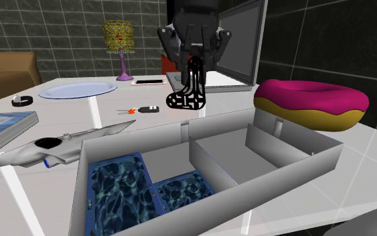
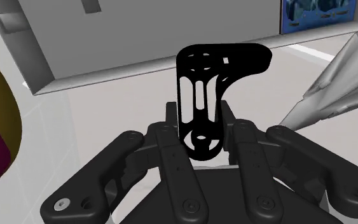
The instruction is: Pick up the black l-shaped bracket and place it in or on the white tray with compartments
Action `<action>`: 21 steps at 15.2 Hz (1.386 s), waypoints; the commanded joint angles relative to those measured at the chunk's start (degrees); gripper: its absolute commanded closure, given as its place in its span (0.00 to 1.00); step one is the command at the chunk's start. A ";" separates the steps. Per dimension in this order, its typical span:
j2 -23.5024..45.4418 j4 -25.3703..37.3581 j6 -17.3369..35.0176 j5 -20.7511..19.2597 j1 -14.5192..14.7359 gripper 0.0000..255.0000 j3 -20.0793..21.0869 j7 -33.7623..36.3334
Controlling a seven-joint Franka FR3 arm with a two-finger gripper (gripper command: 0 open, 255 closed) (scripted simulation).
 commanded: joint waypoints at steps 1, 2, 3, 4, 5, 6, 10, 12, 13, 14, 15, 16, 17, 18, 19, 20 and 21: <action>-4.75 -2.84 -1.97 0.57 0.85 1.00 -0.74 -0.27; -7.23 -4.26 -3.05 0.83 1.33 1.00 -1.08 -0.30; -9.71 -5.61 -4.21 1.04 1.83 1.00 -1.42 -0.28; -12.21 -6.89 -5.46 1.23 2.33 1.00 -1.75 -0.23; -14.71 -8.10 -6.78 1.39 2.83 1.00 -2.06 -0.14; -19.45 -10.18 -9.50 1.63 3.77 1.00 -2.63 0.11; -20.20 -13.60 -6.85 2.20 4.13 1.00 -2.08 -0.03; -20.51 -15.26 -5.50 2.53 4.29 1.00 -1.77 -0.11; -20.65 -16.08 -4.81 2.70 4.38 1.00 -1.60 -0.15; -20.77 -16.90 -4.12 2.87 4.46 1.00 -1.44 -0.19; -20.88 -17.71 -3.43 3.04 4.56 1.00 -1.28 -0.22; -20.97 -18.51 -2.72 3.20 4.69 1.00 -1.13 -0.24; -21.04 -19.31 -1.99 3.34 4.85 1.00 -1.00 -0.23; -21.07 -20.10 -1.25 3.45 5.08 1.00 -0.91 -0.17; -21.08 -20.88 -0.49 3.54 5.33 1.00 -0.84 -0.10; -21.08 -21.66 0.28 3.62 5.60 1.00 -0.78 -0.02; -21.06 -22.03 0.66 3.62 5.79 1.00 -0.80 0.07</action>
